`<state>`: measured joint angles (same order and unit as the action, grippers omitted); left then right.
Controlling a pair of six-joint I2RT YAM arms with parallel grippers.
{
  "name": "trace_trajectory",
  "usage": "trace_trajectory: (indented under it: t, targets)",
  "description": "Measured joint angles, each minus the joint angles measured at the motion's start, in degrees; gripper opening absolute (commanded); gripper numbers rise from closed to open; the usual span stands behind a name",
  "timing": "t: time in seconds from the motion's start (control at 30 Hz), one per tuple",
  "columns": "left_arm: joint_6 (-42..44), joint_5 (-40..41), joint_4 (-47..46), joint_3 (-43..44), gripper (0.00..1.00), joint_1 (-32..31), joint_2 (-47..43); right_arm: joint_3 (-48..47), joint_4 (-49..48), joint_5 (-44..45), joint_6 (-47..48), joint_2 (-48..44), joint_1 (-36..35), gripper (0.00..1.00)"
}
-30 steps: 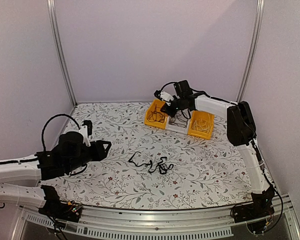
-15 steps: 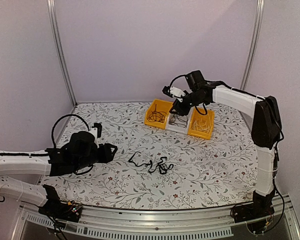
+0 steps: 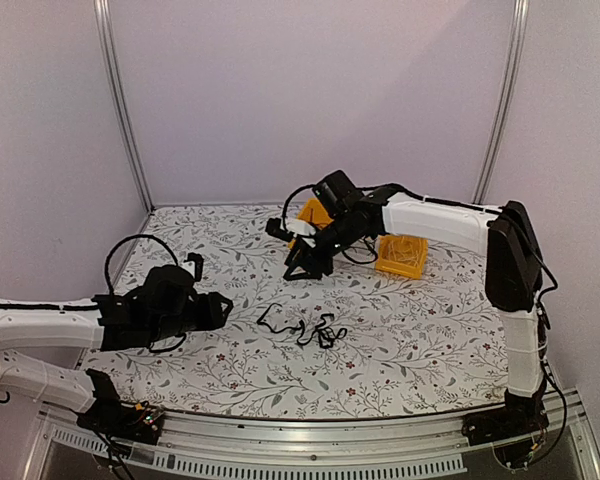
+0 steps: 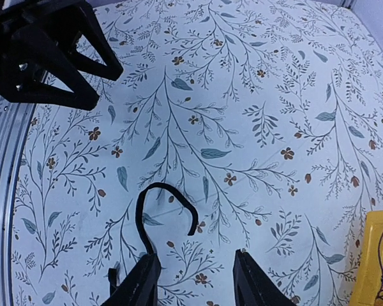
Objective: Untangle the cables
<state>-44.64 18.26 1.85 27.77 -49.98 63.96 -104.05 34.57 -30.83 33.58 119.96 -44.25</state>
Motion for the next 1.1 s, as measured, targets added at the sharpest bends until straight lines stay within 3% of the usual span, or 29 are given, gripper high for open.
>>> trace_trajectory:
  t: [0.2, 0.5, 0.7, 0.83, 0.93, 1.0, 1.03, 1.1]
  targets:
    - [-2.84, 0.87, 4.37, -0.2, 0.5, 0.0, -6.86, -3.32, 1.66, 0.37, -1.38, 10.01, -2.93, 0.47]
    - [-5.88, 2.73, 9.99, -1.51, 0.5, 0.0, -14.93, -6.51, 2.25, 4.04, -3.02, 16.22, -4.31, 0.41]
    - [-6.73, 3.28, 11.63, -1.57, 0.5, 0.0, -15.74, -8.74, 1.79, 5.35, -3.87, 18.38, -4.52, 0.25]
    - [-6.82, 3.32, 12.26, -1.57, 0.5, 0.0, -15.56, -10.4, 1.51, 5.62, -4.17, 20.13, -4.68, 0.0]
    - [-6.1, 3.34, 11.93, -1.46, 0.52, 0.0, -14.86, -11.5, 1.86, 6.03, -4.28, 20.83, -4.94, 0.0]
    - [-5.11, 3.13, 10.71, -1.46, 0.58, 0.0, -13.92, -12.07, 2.05, 6.34, -4.15, 20.7, -5.07, 0.0]
    - [-4.42, 2.89, 9.88, -1.46, 0.76, 0.0, -13.35, -12.26, 2.12, 6.54, -4.07, 20.39, -5.11, 0.0]
    - [-2.34, 1.73, 6.67, -1.46, 0.98, -0.02, -11.76, -12.24, 3.02, 6.82, -3.93, 18.82, -5.2, 0.0]
